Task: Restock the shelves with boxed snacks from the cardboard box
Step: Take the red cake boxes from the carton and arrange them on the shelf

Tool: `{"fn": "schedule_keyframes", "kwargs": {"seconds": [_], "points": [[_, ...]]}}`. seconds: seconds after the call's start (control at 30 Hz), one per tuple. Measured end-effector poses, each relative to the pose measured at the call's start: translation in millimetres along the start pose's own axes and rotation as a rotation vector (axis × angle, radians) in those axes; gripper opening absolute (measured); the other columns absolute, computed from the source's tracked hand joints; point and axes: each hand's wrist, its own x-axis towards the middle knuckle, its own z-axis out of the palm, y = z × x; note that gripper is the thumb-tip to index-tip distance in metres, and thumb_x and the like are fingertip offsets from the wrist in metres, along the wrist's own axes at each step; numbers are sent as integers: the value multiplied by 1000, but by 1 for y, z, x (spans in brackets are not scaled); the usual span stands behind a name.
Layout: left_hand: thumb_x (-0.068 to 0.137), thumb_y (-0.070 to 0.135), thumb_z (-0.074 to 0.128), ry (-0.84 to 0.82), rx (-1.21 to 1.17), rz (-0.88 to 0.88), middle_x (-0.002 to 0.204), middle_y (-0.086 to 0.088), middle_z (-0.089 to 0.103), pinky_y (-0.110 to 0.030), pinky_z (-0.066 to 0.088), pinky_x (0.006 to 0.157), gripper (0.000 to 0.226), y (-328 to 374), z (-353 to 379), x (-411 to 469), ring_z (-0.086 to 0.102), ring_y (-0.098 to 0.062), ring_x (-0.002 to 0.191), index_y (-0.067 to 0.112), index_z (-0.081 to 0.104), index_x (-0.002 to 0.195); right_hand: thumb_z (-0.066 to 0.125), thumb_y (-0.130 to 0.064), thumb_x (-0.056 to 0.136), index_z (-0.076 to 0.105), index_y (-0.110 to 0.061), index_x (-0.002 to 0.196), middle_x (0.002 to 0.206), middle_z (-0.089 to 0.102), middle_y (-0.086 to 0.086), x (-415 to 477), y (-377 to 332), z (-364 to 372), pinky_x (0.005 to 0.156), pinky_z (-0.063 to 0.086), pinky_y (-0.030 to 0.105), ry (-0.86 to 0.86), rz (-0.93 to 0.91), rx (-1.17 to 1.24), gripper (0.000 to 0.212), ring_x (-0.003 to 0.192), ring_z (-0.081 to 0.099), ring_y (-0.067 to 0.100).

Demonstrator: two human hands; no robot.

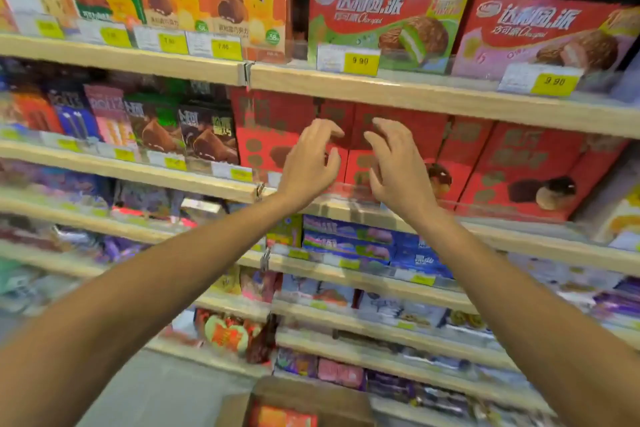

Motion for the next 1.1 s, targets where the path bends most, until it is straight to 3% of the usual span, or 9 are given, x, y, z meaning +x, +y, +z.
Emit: {"fn": "schedule_keyframes", "kwargs": {"seconds": [0.17, 0.3, 0.4, 0.57, 0.67, 0.73, 0.8, 0.97, 1.1], "points": [[92, 19, 46, -291, -34, -161, 86, 10, 57, -38, 49, 72, 17, -36, 13, -76, 56, -18, 83, 14, 58, 102, 42, -4, 75, 60, 7, 106, 110, 61, 25, -62, -25, 50, 78, 53, 44, -220, 19, 90, 37, 98, 60, 40], [95, 18, 48, -545, -12, -282, 95, 8, 58, -30, 44, 72, 17, -62, 24, -142, 56, -15, 86, 15, 59, 108, 48, -5, 77, 62, 2, 98, 94, 63, 19, -114, -45, 85, 52, 51, 36, -399, 107, 163, 26, 81, 63, 36], [91, 16, 52, -671, -6, -360, 92, 9, 64, -25, 41, 67, 19, -82, 40, -194, 61, -17, 85, 16, 61, 108, 46, -4, 84, 62, -2, 98, 92, 64, 16, -159, -61, 116, 58, 49, 36, -616, 230, 247, 22, 82, 63, 33], [90, 26, 47, -1023, 41, -580, 122, -2, 62, -32, 46, 87, 35, -116, 77, -288, 58, -22, 112, 17, 56, 123, 48, -7, 81, 67, -8, 91, 87, 67, 10, -250, -85, 176, 56, 51, 36, -825, 373, 405, 22, 80, 66, 32], [91, 23, 46, -1193, 145, -625, 131, -6, 53, -36, 46, 93, 44, -136, 105, -339, 51, -26, 120, 16, 46, 134, 45, -12, 91, 64, -8, 109, 111, 64, 10, -294, -100, 213, 77, 50, 38, -1034, 389, 403, 26, 102, 61, 30], [91, 22, 49, -1278, 169, -680, 131, -8, 54, -35, 47, 92, 48, -153, 126, -376, 52, -27, 118, 17, 41, 138, 46, -13, 92, 62, -8, 116, 118, 64, 11, -324, -111, 243, 86, 50, 39, -1122, 368, 427, 30, 107, 61, 30], [87, 21, 53, -1325, 155, -718, 132, -8, 54, -36, 48, 93, 51, -175, 153, -413, 53, -27, 118, 17, 41, 137, 49, -9, 87, 64, -7, 114, 111, 67, 14, -357, -118, 278, 82, 54, 41, -1173, 350, 472, 31, 97, 65, 32], [85, 25, 55, -1338, 184, -901, 136, -8, 47, -43, 43, 99, 54, -222, 213, -511, 47, -29, 123, 14, 40, 136, 42, -20, 96, 52, -20, 129, 121, 62, 0, -433, -137, 355, 90, 43, 32, -1280, 420, 423, 34, 110, 58, 20], [86, 23, 51, -1356, 232, -979, 141, -8, 39, -43, 34, 105, 55, -254, 266, -598, 39, -31, 128, 10, 35, 137, 41, -18, 95, 39, -18, 140, 140, 47, 0, -516, -162, 431, 95, 39, 30, -1420, 529, 472, 45, 124, 46, 21]]}}
